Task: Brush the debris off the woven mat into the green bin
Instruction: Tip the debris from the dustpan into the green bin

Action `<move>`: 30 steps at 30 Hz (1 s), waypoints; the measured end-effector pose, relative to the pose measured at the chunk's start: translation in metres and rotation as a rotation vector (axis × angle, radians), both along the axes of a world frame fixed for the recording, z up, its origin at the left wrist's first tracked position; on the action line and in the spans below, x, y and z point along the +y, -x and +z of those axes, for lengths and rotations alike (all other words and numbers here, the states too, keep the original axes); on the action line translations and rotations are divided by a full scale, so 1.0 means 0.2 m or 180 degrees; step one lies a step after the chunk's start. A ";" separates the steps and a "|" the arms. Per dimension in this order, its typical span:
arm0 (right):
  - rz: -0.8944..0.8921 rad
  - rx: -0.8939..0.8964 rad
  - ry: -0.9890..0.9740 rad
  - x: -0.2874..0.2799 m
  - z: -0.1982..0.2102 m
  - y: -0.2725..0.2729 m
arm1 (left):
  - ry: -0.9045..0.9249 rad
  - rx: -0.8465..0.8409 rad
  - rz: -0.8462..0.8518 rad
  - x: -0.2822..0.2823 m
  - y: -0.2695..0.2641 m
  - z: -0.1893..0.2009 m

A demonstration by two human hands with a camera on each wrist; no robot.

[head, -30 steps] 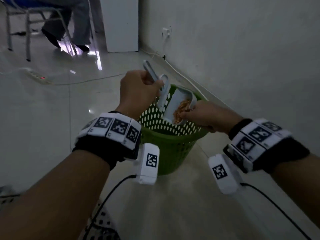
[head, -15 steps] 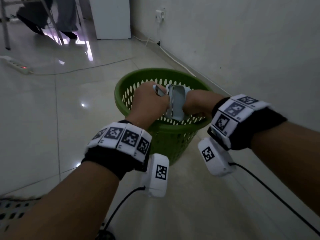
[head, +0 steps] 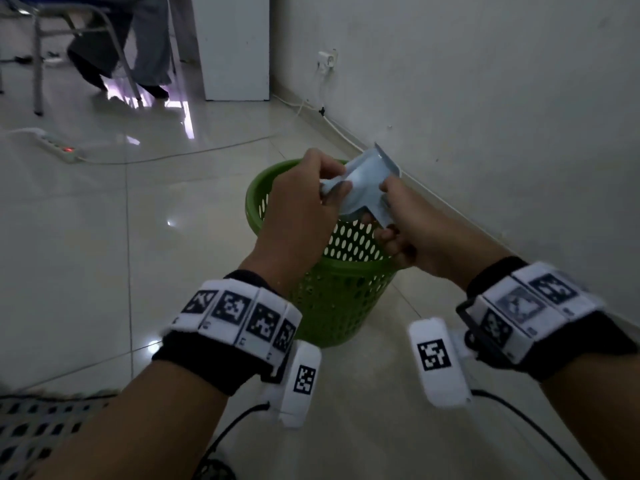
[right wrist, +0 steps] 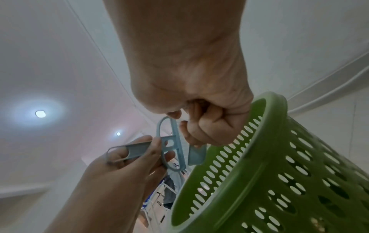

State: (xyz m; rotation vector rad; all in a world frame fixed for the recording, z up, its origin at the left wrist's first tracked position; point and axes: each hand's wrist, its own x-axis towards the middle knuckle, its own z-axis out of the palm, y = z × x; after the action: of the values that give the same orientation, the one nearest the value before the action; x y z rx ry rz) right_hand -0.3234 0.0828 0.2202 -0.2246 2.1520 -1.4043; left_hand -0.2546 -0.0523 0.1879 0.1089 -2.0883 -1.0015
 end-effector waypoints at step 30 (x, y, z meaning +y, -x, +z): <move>0.1305 -0.0581 0.0878 0.15 -0.14 -0.56 | -0.0690 -0.0702 0.0472 -0.01 -0.43 0.01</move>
State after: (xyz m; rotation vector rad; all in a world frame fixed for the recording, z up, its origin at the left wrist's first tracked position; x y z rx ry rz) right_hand -0.2112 0.1137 0.1923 -0.5821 1.6446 -1.4082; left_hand -0.1695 -0.0548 0.1897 0.4972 -2.1241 -1.1647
